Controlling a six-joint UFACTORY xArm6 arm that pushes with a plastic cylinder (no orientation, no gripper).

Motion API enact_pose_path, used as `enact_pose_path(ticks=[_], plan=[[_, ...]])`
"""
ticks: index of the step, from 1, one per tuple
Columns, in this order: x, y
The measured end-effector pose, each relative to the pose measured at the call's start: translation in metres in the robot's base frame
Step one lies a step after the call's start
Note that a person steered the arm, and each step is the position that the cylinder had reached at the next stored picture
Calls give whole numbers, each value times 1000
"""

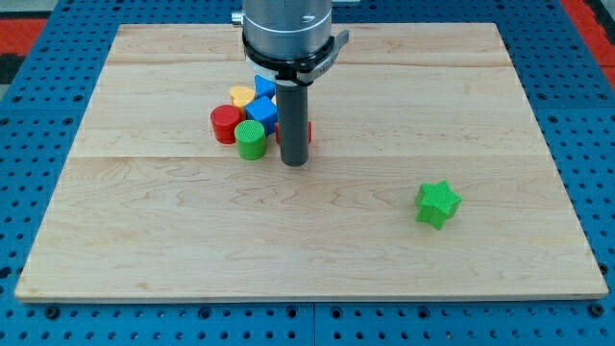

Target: Slide the red star left a bit

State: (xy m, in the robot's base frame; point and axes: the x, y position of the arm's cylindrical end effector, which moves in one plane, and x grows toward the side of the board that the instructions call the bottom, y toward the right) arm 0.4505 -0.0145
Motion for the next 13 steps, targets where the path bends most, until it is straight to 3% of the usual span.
enact_pose_path(ticks=[2, 3, 13], plan=[[1, 69], [-19, 67], [-18, 11]])
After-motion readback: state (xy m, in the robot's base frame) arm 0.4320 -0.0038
